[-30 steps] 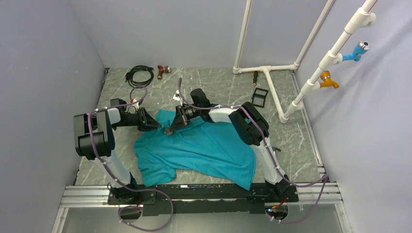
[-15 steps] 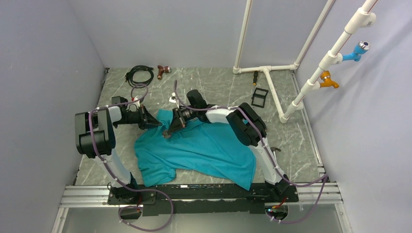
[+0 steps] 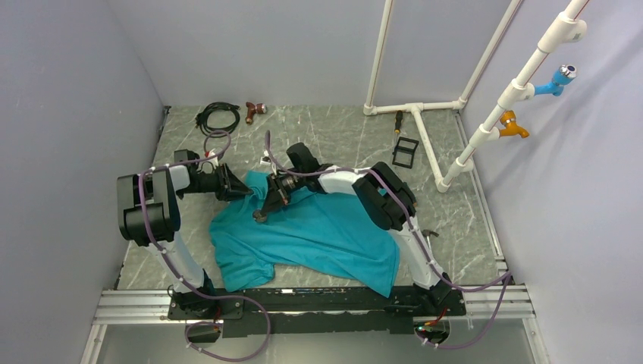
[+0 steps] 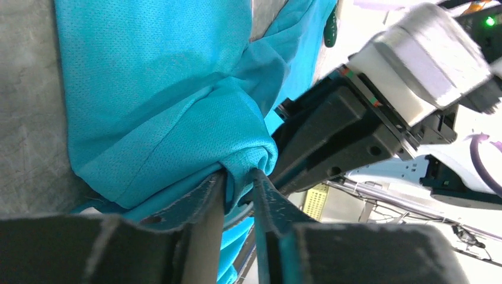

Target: Remove the brooch from the garment

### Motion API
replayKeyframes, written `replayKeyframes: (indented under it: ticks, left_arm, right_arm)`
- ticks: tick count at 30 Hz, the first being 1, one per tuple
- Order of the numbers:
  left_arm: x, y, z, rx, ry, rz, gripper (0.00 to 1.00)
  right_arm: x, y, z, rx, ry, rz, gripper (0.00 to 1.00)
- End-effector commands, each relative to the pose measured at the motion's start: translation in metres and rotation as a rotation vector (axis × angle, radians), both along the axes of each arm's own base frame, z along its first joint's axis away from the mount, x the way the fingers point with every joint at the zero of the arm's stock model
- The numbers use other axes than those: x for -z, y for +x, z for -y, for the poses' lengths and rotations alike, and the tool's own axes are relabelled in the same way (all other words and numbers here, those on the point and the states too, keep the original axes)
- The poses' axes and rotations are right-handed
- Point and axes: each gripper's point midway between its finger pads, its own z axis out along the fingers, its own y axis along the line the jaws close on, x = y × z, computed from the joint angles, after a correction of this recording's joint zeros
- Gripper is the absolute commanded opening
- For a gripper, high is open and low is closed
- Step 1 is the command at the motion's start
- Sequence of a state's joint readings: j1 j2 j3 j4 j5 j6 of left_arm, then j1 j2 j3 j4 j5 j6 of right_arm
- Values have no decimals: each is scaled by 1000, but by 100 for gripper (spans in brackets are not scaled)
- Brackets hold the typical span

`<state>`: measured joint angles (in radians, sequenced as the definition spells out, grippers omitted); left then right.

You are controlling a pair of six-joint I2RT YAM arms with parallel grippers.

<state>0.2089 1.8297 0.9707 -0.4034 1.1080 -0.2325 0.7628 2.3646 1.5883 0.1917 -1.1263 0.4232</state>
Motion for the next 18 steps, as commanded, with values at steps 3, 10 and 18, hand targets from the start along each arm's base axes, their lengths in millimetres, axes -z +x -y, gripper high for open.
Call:
replayKeyframes:
  ticks: [3,10,18]
  left_arm:
    - [-22,15,-9,-21,18,96,41]
    - [-45,11,-19,-70,22,139,71]
    - [-94,2,-25,-84,37,242,100]
  right_arm:
    - [-72,8,3,-17,122,307,0]
    - [-94,12,11,-2,132,506,0]
    - [-121,36,31,172,74,946,0]
